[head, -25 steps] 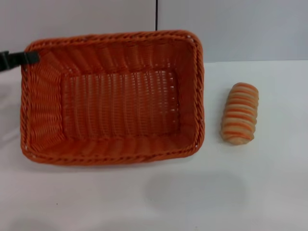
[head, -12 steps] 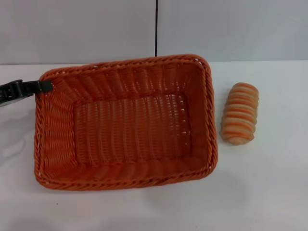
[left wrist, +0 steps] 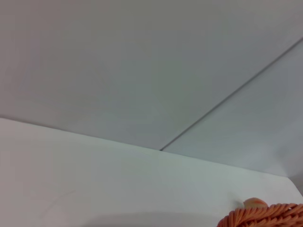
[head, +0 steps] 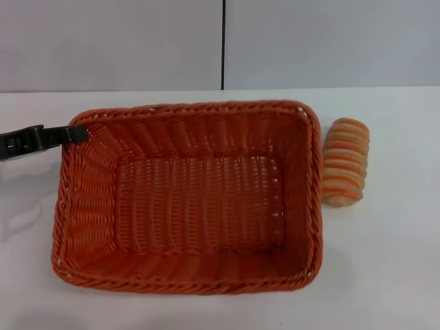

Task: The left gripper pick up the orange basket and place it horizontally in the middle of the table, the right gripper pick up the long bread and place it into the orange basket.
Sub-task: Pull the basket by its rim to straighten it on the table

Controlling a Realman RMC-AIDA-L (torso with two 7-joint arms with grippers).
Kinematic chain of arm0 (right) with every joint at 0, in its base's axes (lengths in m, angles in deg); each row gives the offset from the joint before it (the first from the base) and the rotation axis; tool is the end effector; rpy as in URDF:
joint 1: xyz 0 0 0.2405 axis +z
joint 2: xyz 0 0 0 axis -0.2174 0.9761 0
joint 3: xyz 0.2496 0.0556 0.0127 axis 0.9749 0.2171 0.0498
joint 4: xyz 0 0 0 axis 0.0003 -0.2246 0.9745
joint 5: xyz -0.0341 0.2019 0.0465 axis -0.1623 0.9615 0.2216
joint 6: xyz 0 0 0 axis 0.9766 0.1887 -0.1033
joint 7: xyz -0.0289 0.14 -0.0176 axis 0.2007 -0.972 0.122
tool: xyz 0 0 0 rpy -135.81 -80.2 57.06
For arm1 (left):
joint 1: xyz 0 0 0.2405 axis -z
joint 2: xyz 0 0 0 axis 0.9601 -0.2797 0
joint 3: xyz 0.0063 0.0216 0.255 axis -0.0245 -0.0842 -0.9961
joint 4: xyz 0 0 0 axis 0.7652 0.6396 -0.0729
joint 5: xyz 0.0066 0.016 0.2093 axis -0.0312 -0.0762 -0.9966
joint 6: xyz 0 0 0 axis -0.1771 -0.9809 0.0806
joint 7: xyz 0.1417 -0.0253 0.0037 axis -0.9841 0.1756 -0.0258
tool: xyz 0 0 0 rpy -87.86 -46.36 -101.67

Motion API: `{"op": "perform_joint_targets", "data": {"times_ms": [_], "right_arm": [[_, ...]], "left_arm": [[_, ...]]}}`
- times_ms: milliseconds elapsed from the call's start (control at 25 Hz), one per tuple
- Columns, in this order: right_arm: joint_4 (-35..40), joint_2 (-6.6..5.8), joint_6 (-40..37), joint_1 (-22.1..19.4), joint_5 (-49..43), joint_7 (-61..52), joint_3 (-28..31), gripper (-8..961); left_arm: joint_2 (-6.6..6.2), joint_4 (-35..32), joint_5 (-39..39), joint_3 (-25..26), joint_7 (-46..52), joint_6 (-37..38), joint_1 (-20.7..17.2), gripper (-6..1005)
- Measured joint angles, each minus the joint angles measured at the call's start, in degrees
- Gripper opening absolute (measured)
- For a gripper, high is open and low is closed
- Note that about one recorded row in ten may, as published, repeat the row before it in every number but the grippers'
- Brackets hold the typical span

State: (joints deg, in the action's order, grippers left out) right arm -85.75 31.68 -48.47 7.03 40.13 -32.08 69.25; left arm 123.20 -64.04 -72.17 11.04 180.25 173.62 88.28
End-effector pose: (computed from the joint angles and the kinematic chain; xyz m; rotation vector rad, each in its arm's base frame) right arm 0.4337 0.2634 0.0695 -0.8213 0.9421 0.8522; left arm -0.3015 0.3016 0.0745 -2.1857 -1.5612 -0.6779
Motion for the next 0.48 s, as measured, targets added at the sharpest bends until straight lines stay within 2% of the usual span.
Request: {"op": "perform_joint_targets", "data": {"times_ms": [480], "right_arm": [[-0.1, 0.0, 0.6, 0.2, 0.0, 0.0, -0.1, 727]], "left_arm": [[-0.21, 1.5, -0.1, 0.3, 0.2, -0.1, 0.9, 307]]}}
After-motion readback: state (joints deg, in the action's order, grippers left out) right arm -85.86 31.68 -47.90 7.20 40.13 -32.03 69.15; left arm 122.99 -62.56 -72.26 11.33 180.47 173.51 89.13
